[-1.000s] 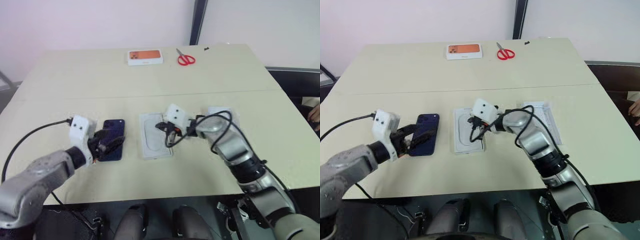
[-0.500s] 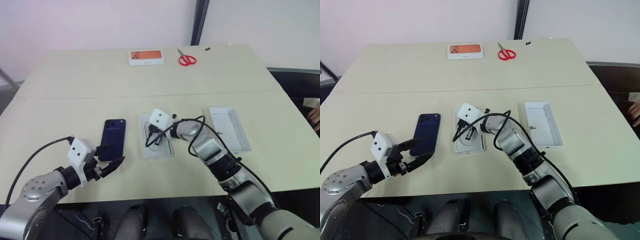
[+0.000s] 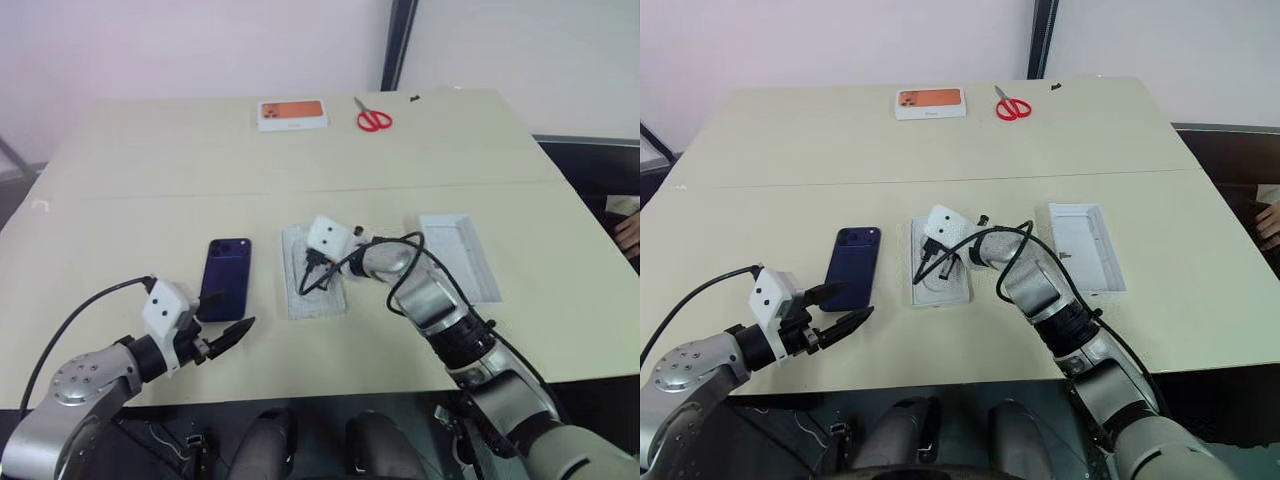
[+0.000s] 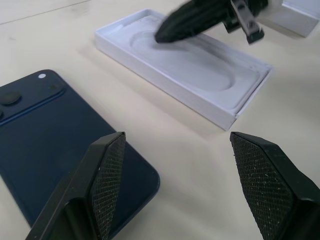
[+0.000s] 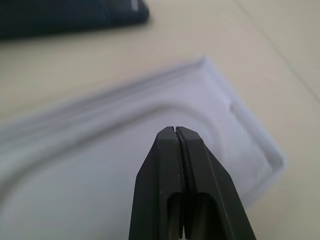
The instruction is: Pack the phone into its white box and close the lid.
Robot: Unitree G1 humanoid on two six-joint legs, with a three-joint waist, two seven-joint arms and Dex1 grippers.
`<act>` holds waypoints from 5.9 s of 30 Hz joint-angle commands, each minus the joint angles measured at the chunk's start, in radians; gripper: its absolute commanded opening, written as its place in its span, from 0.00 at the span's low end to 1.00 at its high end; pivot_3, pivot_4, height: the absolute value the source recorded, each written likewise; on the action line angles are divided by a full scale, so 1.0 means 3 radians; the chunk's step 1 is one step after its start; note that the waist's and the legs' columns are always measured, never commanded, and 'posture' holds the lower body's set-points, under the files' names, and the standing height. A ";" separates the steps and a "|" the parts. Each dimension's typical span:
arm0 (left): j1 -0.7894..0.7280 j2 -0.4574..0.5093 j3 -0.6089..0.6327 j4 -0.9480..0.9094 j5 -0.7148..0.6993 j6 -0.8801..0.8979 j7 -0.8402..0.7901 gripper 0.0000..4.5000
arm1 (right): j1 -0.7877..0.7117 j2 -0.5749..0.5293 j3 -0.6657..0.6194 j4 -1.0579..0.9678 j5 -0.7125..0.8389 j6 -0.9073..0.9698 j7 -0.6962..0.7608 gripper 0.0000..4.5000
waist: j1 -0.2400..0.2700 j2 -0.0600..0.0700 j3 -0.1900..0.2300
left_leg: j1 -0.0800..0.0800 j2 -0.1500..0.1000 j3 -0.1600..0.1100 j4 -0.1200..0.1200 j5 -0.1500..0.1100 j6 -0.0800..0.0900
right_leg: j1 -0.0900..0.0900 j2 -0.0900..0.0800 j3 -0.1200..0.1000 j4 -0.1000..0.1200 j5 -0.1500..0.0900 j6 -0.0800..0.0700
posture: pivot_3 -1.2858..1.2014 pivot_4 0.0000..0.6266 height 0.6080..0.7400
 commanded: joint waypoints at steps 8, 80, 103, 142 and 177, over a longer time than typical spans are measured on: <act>0.0084 -0.0018 0.0001 -0.0115 0.0069 -0.0159 -0.0079 0.78 | -0.0161 0.0058 0.0088 0.0437 -0.0163 -0.0087 -0.0134 0.01 | 0.0006 0.0001 0.0000 | 0.0000 -0.0001 0.0000 0.0002 0.0000 0.0000 | 0.0000 -0.0001 0.0000 0.0000 0.0000 0.0000 | 0.52 0.24 1.00; -0.2199 -0.0582 0.0771 0.1274 -0.1321 0.3782 0.1866 1.00 | -0.0627 0.0378 0.0853 0.0685 -0.0627 -0.0270 0.0266 0.00 | 0.0025 -0.0004 -0.0004 | 0.0002 -0.0003 -0.0006 0.0010 0.0015 -0.0025 | -0.0011 0.0001 -0.0005 0.0010 0.0001 0.0002 | 0.52 0.24 1.00; -0.2436 -0.0932 0.0896 0.1701 -0.2397 0.3782 0.2718 1.00 | -0.0505 0.0292 0.0895 0.0555 -0.0775 -0.0339 0.0430 0.00 | 0.0013 -0.0005 -0.0008 | 0.0009 -0.0005 -0.0009 0.0011 0.0015 -0.0025 | -0.0002 -0.0001 -0.0007 0.0010 0.0001 0.0002 | 0.52 0.24 1.00; -0.2308 -0.0860 0.1431 0.1929 -0.3055 0.3565 0.3220 0.01 | -0.0463 0.0125 0.0371 -0.0197 -0.0526 0.0010 0.0646 0.00 | 0.0004 -0.0008 -0.0008 | 0.0003 -0.0004 -0.0010 0.0010 0.0016 -0.0028 | -0.0009 0.0000 -0.0006 0.0011 0.0001 0.0002 | 0.52 0.24 1.00; -0.2199 -0.1359 -0.0675 0.1540 -0.4017 0.1348 0.4159 0.01 | 0.0616 -0.1519 -0.0848 -0.1101 0.0725 0.0089 0.0938 0.00 | 0.0038 -0.0011 -0.0006 | -0.0002 -0.0004 -0.0004 0.0013 0.0015 -0.0023 | 0.0006 0.0001 -0.0001 0.0002 0.0000 0.0002 | 0.52 0.24 1.00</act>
